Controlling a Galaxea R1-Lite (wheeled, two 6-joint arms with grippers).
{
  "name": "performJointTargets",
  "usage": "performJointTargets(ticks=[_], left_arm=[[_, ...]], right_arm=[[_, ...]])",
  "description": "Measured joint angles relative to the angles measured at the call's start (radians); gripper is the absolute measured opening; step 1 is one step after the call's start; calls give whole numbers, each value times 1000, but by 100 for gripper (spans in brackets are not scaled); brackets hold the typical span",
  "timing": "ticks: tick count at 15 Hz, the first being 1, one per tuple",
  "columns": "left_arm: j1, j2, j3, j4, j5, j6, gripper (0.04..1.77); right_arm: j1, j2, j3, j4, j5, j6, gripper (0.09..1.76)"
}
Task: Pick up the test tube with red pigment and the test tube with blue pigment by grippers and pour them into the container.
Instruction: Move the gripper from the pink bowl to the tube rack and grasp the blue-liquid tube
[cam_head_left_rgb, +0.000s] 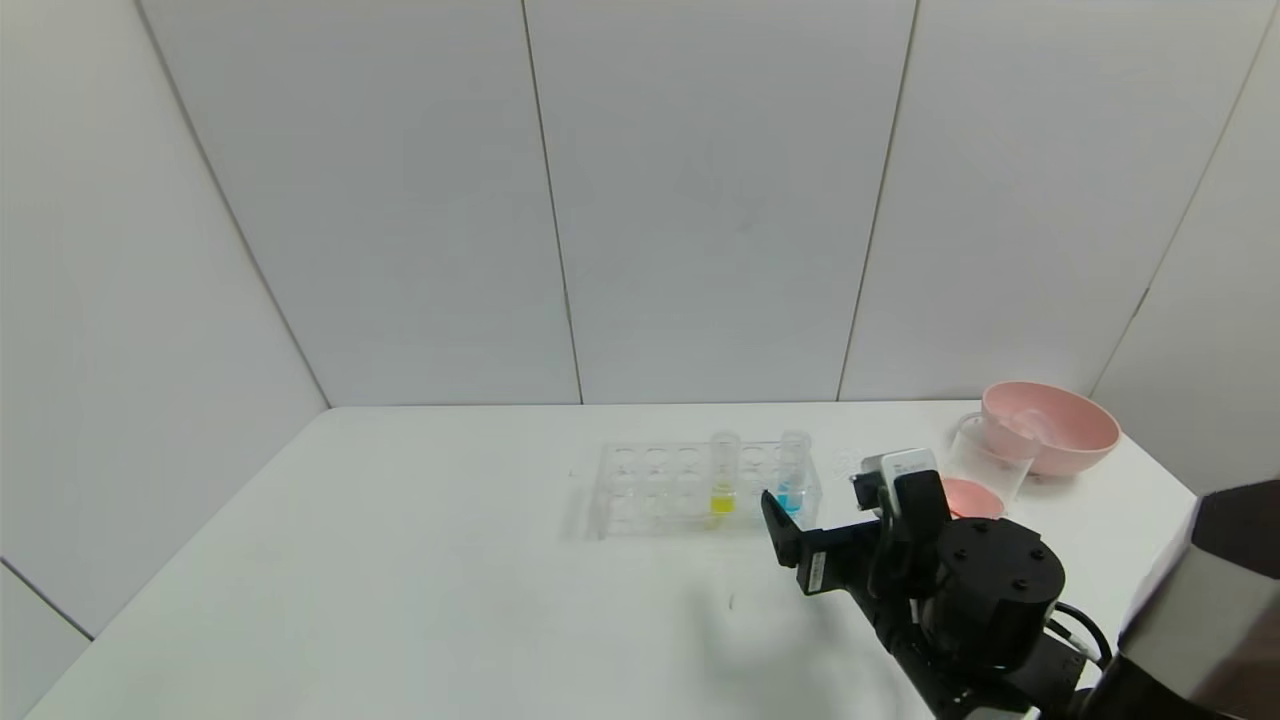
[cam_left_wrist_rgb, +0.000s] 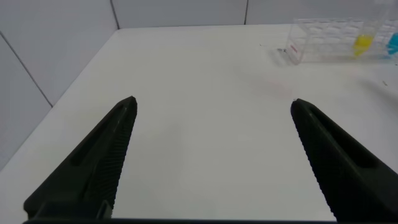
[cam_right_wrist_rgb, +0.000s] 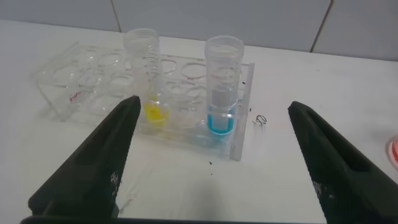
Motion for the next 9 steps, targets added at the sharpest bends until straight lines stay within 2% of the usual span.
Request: performJointTargets(ticks=[5,9], left_arm=[[0,0,0,0,0,0,176],[0,0,0,0,0,0,176]], right_arm=[[-61,80,-129,1,12,-41,170],[-103,130,-211,18,72,-70,170]])
